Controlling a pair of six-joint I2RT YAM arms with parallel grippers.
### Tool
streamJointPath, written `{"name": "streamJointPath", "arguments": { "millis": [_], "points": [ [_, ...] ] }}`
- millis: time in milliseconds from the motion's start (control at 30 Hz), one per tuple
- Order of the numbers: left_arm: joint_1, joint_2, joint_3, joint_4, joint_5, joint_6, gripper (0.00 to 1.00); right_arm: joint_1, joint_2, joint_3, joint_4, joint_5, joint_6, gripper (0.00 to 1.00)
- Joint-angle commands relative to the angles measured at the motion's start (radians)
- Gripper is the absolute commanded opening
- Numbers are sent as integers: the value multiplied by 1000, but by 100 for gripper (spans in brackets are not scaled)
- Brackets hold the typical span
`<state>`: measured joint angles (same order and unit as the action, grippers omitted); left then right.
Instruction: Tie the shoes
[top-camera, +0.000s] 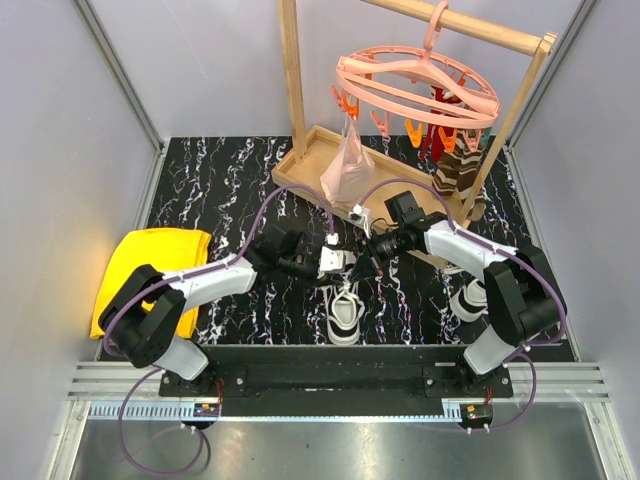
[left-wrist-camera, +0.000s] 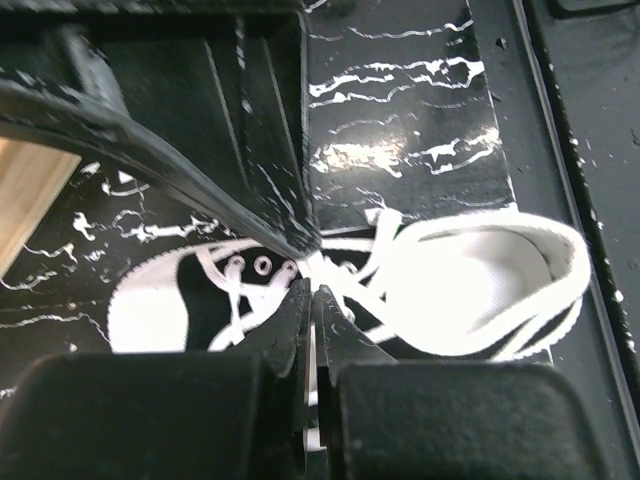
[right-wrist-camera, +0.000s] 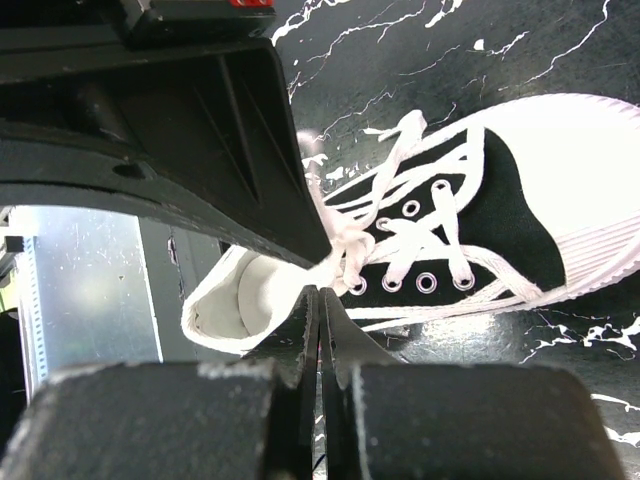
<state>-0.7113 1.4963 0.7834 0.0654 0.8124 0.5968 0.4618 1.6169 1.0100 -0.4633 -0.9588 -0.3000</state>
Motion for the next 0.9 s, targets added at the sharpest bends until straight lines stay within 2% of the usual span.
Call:
{"name": "streamJointPath", "arguments": {
  "millis": [0, 100, 133, 233, 367, 467, 567, 667, 767, 867],
  "points": [
    [7, -47, -26, 17, 1, 21, 0, -9, -29, 18, -14, 9, -33, 0],
    [7, -45, -26, 25, -1, 17, 0, -9, -25, 21, -12, 11, -33, 0],
    [9, -45, -26, 39, -4, 2, 12, -9, -20, 22, -12, 9, -31, 0],
    [7, -64, -3, 62, -12, -52, 32, -8, -15, 29, -12, 11, -30, 0],
    [45, -102, 16, 47, -24, -129, 44, -9, -15, 32, -12, 9, -34, 0],
    [75, -140, 14, -33, -45, -109, 47, -9, -15, 32, -11, 9, -33, 0],
    [84, -166, 36, -163, -134, -52, 48, -9, -18, 33, -12, 12, -34, 0],
    [91, -205, 51, -194, -232, -100, 48, -9, -23, 36, -11, 11, -30, 0],
    [92, -296, 24, -158, -301, -178, 47, -9, -29, 38, -11, 11, -27, 0],
    [90, -381, -22, -90, -260, -239, 49, -9, -34, 36, -11, 12, -27, 0]
  ]
}}
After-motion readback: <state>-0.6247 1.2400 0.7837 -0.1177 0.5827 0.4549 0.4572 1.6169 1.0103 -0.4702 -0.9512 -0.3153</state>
